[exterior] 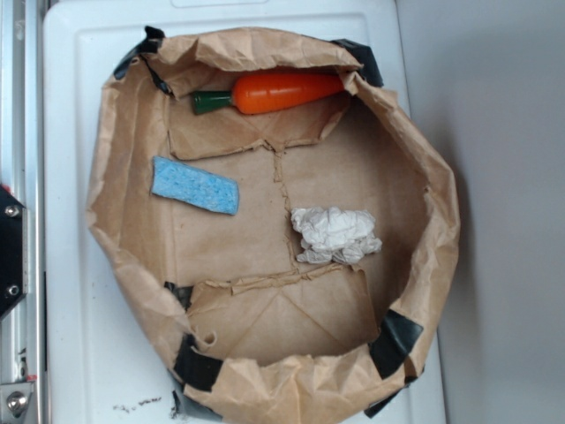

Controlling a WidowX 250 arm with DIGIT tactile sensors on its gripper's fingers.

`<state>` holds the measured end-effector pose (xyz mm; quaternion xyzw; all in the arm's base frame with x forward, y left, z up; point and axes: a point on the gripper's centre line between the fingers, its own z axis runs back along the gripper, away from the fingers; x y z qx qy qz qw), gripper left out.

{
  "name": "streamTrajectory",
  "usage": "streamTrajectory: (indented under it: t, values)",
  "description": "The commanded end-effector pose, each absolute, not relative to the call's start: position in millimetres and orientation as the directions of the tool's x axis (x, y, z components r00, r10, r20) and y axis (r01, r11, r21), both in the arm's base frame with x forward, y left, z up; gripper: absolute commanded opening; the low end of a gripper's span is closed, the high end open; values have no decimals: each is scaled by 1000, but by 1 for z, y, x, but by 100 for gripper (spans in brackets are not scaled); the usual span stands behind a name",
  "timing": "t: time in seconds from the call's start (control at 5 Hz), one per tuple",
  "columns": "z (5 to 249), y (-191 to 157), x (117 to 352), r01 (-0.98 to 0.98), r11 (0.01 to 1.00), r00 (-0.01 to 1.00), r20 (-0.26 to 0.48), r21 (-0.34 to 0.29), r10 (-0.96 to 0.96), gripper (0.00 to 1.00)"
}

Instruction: Grab the blue sponge.

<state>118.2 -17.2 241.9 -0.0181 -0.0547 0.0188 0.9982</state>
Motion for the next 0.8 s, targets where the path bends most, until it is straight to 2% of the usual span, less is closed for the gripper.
streamTrajectory:
  t: [0.0, 0.2, 0.4, 0.6]
  values:
    - [242, -17, 118, -36, 999, 993, 109, -38, 40, 100]
    - [240, -20, 118, -20, 999, 994, 105, -34, 24, 100]
    - [243, -22, 114, -6, 1000, 990, 143, 2, 5, 100]
    - [243, -21, 116, -1, 999, 995, 102, -50, 6, 100]
